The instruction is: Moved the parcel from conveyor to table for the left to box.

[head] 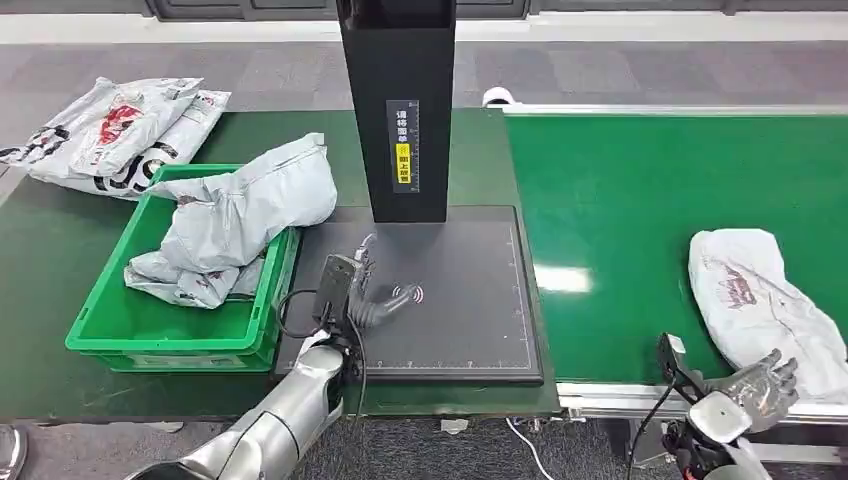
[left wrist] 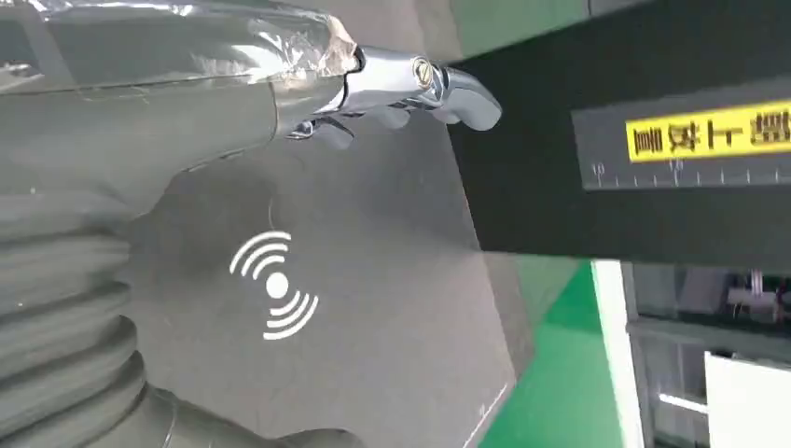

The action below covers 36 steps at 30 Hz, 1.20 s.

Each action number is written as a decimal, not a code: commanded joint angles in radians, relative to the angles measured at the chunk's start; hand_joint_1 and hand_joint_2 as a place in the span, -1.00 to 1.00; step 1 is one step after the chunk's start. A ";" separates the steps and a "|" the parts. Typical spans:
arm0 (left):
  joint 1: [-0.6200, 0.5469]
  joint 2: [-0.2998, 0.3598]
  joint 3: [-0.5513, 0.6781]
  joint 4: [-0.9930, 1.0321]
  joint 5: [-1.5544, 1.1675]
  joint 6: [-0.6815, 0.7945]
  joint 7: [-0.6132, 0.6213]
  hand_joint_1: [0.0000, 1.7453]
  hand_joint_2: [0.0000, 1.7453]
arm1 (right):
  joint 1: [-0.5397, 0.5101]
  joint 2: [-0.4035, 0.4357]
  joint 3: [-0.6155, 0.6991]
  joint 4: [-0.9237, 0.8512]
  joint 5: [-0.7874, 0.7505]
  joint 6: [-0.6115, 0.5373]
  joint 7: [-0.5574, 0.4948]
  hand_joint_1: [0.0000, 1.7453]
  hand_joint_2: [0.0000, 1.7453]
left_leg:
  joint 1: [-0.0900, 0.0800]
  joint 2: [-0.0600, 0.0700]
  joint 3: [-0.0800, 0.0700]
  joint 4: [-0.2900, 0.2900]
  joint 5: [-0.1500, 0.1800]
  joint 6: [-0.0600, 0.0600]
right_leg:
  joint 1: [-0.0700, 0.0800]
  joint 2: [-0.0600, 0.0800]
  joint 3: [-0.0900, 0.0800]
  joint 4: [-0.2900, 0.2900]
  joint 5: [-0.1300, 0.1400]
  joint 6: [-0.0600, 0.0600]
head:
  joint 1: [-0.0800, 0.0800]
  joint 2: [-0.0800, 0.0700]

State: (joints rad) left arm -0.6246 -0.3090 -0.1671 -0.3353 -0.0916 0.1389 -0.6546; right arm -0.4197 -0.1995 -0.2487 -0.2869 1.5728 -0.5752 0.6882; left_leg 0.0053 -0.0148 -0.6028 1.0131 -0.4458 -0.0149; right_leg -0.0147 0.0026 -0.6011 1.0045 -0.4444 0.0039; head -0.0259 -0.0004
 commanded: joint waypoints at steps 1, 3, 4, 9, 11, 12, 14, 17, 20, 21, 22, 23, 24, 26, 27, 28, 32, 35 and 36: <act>-0.011 0.018 0.084 0.025 -0.001 -0.011 0.001 -1.00 1.00 | -0.027 -0.033 0.083 0.060 -0.002 0.030 0.010 -1.00 1.00 | 0.000 0.002 0.002 -0.001 -0.001 0.000 | 0.000 0.001 0.002 -0.001 0.000 0.000 | 0.000 0.000; -0.013 0.019 0.090 0.024 -0.001 -0.009 0.002 -1.00 1.00 | -0.028 -0.034 0.092 0.061 -0.002 0.028 0.010 -1.00 1.00 | 0.000 0.002 0.002 -0.001 0.000 0.000 | 0.000 0.001 0.001 -0.001 0.000 0.000 | 0.000 0.000; -0.013 0.020 0.093 0.024 -0.002 -0.011 0.003 -1.00 1.00 | -0.029 -0.030 0.091 0.064 -0.002 0.040 0.010 -1.00 1.00 | 0.000 0.002 0.002 -0.001 -0.001 0.000 | 0.000 0.001 0.002 -0.001 0.000 -0.001 | 0.000 0.000; -0.029 0.020 0.100 0.032 -0.023 -0.042 0.010 -1.00 1.00 | -0.027 0.045 -0.056 0.074 -0.081 0.295 0.004 -1.00 1.00 | 0.001 0.005 0.002 -0.001 -0.001 0.000 | 0.001 0.003 0.001 -0.002 0.001 -0.001 | 0.000 0.000; -0.031 0.018 0.100 0.031 -0.024 -0.041 0.011 -1.00 1.00 | -0.018 0.047 -0.059 0.070 -0.082 0.290 0.001 -1.00 1.00 | 0.001 0.002 0.002 -0.001 0.000 0.000 | 0.002 0.001 0.002 -0.002 0.000 -0.001 | 0.000 0.000; -0.033 0.017 0.100 0.032 -0.024 -0.040 0.013 -1.00 1.00 | -0.014 0.047 -0.060 0.069 -0.082 0.288 0.000 -1.00 1.00 | 0.002 0.004 0.004 -0.002 -0.001 0.000 | 0.003 0.002 0.004 -0.003 0.001 -0.001 | 0.000 0.000; -0.036 0.016 0.103 0.036 -0.031 -0.056 0.012 -1.00 1.00 | -0.013 0.063 -0.171 0.067 -0.187 0.419 -0.102 -1.00 1.00 | 0.002 0.006 0.007 -0.002 0.000 0.001 | 0.005 0.004 0.006 -0.005 0.002 0.000 | 0.000 0.000; -0.035 0.015 0.107 0.036 -0.036 -0.064 0.011 -1.00 1.00 | -0.004 0.076 -0.199 0.062 -0.202 0.447 -0.142 1.00 1.00 | 0.004 0.006 0.008 -0.003 -0.001 0.002 | 0.005 0.002 0.008 -0.007 0.002 0.000 | 0.000 0.000; -0.031 0.012 0.108 0.035 -0.043 -0.062 0.011 -1.00 1.00 | -0.014 0.077 -0.208 0.061 -0.195 0.439 -0.135 1.00 1.00 | 0.007 0.008 0.015 -0.001 -0.003 0.003 | 0.008 0.004 0.018 -0.010 0.001 0.001 | 0.000 0.000; -0.030 0.013 0.111 0.035 -0.045 -0.063 0.010 -1.00 1.00 | -0.020 0.076 -0.215 0.061 -0.192 0.438 -0.137 1.00 1.00 | 0.007 0.009 0.016 -0.002 -0.002 0.003 | 0.008 0.004 0.019 -0.011 0.002 0.001 | 0.000 0.000; -0.029 0.013 0.112 0.034 -0.047 -0.063 0.009 -1.00 1.00 | -0.021 0.075 -0.214 0.061 -0.186 0.440 -0.134 1.00 1.00 | 0.007 0.009 0.015 -0.002 -0.002 0.004 | 0.007 0.004 0.018 -0.011 0.002 0.001 | 0.000 0.000; -0.029 0.013 0.118 0.033 -0.049 -0.065 0.008 -1.00 1.00 | -0.023 0.074 -0.222 0.058 -0.174 0.434 -0.135 1.00 1.00 | 0.006 0.008 0.015 -0.003 -0.001 0.004 | 0.007 0.003 0.018 -0.011 0.003 0.001 | 0.000 0.000; -0.029 0.013 0.120 0.033 -0.049 -0.064 0.007 -1.00 1.00 | -0.023 0.075 -0.227 0.057 -0.175 0.430 -0.139 1.00 1.00 | 0.008 0.006 0.017 -0.001 -0.003 0.004 | 0.008 0.002 0.020 -0.011 0.002 0.002 | 0.000 0.000; -0.030 0.011 0.129 0.031 -0.054 -0.062 0.009 -1.00 1.00 | -0.025 0.077 -0.234 0.055 -0.151 0.410 -0.141 1.00 1.00 | 0.006 0.003 0.015 -0.003 0.000 0.006 | 0.007 -0.001 0.019 -0.013 0.003 0.004 | 0.000 0.000; -0.029 0.011 0.131 0.030 -0.056 -0.063 0.010 -1.00 1.00 | -0.029 0.078 -0.236 0.054 -0.141 0.405 -0.140 1.00 1.00 | 0.008 0.004 0.017 0.000 -0.002 0.006 | 0.008 0.002 0.022 -0.012 0.002 0.005 | 0.000 0.000; -0.028 0.012 0.134 0.029 -0.056 -0.059 0.010 -1.00 1.00 | -0.032 0.081 -0.233 0.045 -0.135 0.380 -0.146 1.00 1.00 | 0.007 0.005 0.017 -0.002 -0.002 0.006 | 0.007 0.002 0.022 -0.012 0.002 0.004 | 0.000 0.000; -0.021 0.016 0.141 0.026 -0.057 -0.055 0.007 -1.00 1.00 | -0.058 0.089 -0.237 0.041 -0.124 0.333 -0.171 1.00 1.00 | 0.007 0.006 0.018 0.000 -0.003 0.005 | 0.008 0.003 0.023 -0.011 0.002 0.004 | 0.000 0.000; -0.021 0.016 0.141 0.026 -0.058 -0.055 0.006 -1.00 1.00 | -0.058 0.088 -0.237 0.042 -0.123 0.333 -0.170 1.00 1.00 | 0.007 0.006 0.017 -0.001 -0.003 0.005 | 0.007 0.004 0.022 -0.011 0.002 0.004 | 0.000 0.000; -0.021 0.016 0.141 0.026 -0.058 -0.055 0.006 -1.00 1.00 | -0.058 0.088 -0.237 0.042 -0.123 0.333 -0.170 1.00 1.00 | 0.007 0.006 0.017 -0.002 -0.003 0.004 | 0.007 0.004 0.021 -0.011 0.002 0.004 | 0.000 0.000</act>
State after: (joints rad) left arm -0.6248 -0.3059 -0.1008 -0.3361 -0.1465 0.0843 -0.6497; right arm -0.4764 -0.1614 -0.4387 -0.2853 1.4530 -0.2449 0.5196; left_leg 0.0122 -0.0115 -0.5863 1.0136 -0.4498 -0.0106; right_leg -0.0071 0.0048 -0.5794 0.9947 -0.4438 0.0083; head -0.0259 0.0000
